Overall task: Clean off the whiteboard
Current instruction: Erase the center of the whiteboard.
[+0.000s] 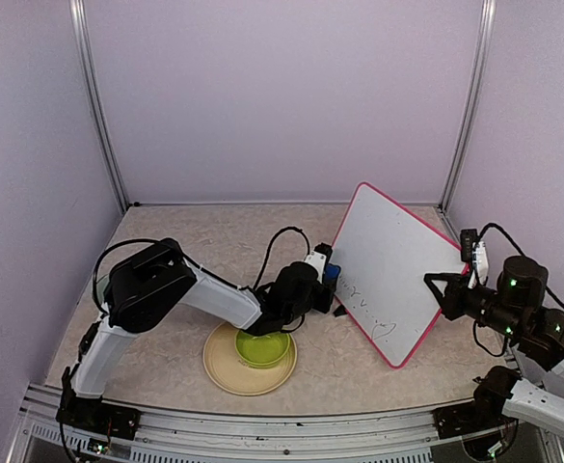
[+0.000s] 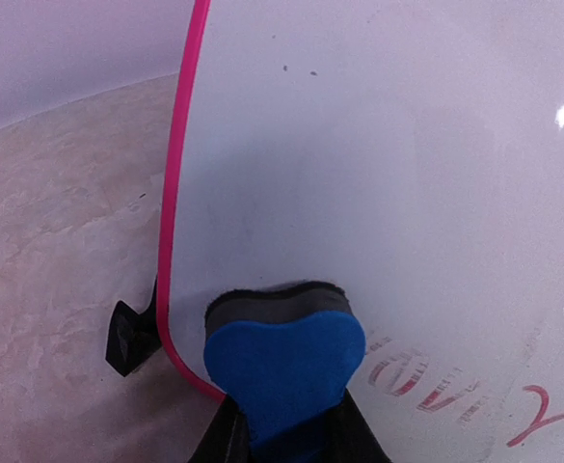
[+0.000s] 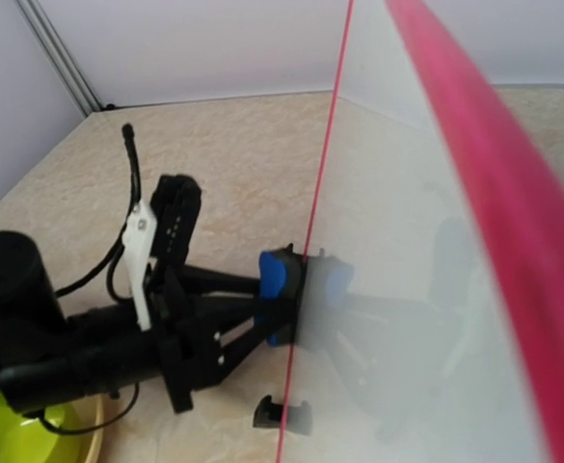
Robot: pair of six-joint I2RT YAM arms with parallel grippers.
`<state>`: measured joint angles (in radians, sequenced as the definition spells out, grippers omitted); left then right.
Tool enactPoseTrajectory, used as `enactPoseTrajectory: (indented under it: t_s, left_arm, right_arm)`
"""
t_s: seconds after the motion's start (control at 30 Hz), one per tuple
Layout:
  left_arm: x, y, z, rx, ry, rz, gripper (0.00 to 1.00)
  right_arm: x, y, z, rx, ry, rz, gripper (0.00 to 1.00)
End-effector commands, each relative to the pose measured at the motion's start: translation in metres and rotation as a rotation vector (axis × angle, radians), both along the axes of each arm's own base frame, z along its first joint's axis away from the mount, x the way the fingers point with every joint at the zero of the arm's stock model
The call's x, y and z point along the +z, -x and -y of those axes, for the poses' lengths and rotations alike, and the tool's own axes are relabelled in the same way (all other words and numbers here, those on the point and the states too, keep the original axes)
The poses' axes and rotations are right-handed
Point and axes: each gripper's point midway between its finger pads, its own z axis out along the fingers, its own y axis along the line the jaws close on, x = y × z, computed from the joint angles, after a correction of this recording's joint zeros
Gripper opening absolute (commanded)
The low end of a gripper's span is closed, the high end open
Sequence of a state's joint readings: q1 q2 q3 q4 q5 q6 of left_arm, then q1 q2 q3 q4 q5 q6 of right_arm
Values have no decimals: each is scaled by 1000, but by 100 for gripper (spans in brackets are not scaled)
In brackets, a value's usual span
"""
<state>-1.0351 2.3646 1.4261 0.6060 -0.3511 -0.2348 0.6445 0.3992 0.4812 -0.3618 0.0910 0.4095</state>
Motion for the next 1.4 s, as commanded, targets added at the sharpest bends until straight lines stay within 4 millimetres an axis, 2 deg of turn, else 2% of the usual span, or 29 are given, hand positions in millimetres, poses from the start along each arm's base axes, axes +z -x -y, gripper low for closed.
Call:
enactPoseTrajectory:
  t_s: [0.0,0.2,0.33,0.43,0.63,0.73,0.8,0.97,1.17,1.37]
  left_arm:
    - [29,30,22,-124,84,7,0]
    - [41,40,28,-165,114,25,0]
    - [46,39,27,-163,123,38,0]
    - [40,20,16,-52,68,51,0]
    - [17,-26,-25,136,-11,-5,0]
    - [13,-38,-39,174,-26,-9,0]
    - [13,-43,-39,168,-28,-10,0]
    - [14,-33,-18,76,-19,-4,0]
    - [15,0,13,-49,-11,25,0]
    - [12,30,30,-130,-1,32,0]
  right_arm:
    - [38,1,-16,75,-113,110,0]
    - [35,0,-17,74,-111,106,0]
    - [34,1,-15,68,-108,108,0]
    - [34,2,-13,63,-108,107,0]
    - [34,2,-12,61,-106,110,0]
    - [33,2,-14,66,-106,109,0]
    - [32,1,-14,65,-106,107,0]
    - [33,1,-15,67,-109,107,0]
    - [33,1,-14,63,-108,105,0]
    - [34,-1,-15,64,-112,113,0]
